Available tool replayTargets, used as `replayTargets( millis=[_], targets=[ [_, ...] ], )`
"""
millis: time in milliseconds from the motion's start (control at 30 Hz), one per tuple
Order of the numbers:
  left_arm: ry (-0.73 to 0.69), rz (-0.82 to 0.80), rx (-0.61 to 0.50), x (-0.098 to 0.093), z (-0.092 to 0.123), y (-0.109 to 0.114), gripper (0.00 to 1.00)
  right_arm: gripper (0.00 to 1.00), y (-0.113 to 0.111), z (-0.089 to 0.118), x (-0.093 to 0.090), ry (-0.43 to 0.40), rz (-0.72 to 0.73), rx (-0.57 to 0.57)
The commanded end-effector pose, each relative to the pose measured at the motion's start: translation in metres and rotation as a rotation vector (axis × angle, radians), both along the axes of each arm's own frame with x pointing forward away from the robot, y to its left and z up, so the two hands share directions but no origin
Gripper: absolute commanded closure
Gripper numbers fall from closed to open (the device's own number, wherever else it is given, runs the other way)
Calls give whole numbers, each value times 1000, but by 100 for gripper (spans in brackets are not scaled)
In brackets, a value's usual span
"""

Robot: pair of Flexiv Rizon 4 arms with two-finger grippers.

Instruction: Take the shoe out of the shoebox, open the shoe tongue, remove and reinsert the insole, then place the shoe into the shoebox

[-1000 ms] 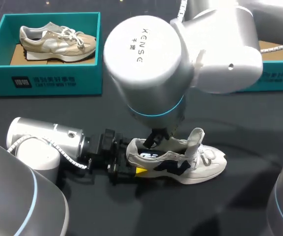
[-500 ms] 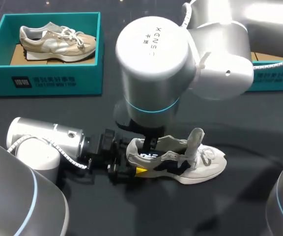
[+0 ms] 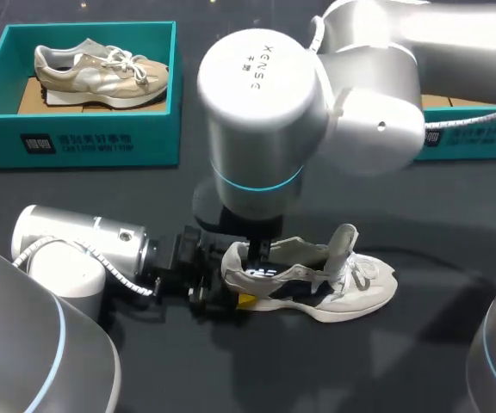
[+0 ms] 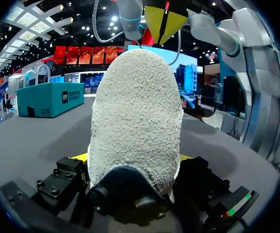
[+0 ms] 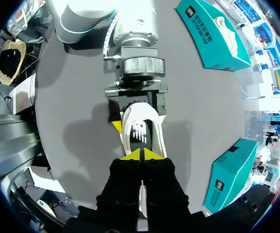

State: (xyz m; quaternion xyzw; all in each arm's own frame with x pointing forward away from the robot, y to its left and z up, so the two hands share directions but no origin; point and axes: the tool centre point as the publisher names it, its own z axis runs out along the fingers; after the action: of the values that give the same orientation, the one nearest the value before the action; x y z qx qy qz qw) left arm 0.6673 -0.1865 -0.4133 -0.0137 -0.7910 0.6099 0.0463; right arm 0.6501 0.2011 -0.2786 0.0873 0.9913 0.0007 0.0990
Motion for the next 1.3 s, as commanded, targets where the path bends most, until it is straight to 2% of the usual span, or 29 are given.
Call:
replayTargets(
  millis=[33,500,867,1300],
  targets=[
    [-1,2,2,1,-3,-2,100,100,1,-29,4,14,28,14],
    [-1,2,2,1,-3,-2,100,100,1,-30,4,26,34,11],
    [-1,2,2,1,-3,-2,100,100,1,-66,18,49,108,7],
    [-1,2,2,1,-3,-2,100,100,-15,-90,21,65,92,-20]
  ],
)
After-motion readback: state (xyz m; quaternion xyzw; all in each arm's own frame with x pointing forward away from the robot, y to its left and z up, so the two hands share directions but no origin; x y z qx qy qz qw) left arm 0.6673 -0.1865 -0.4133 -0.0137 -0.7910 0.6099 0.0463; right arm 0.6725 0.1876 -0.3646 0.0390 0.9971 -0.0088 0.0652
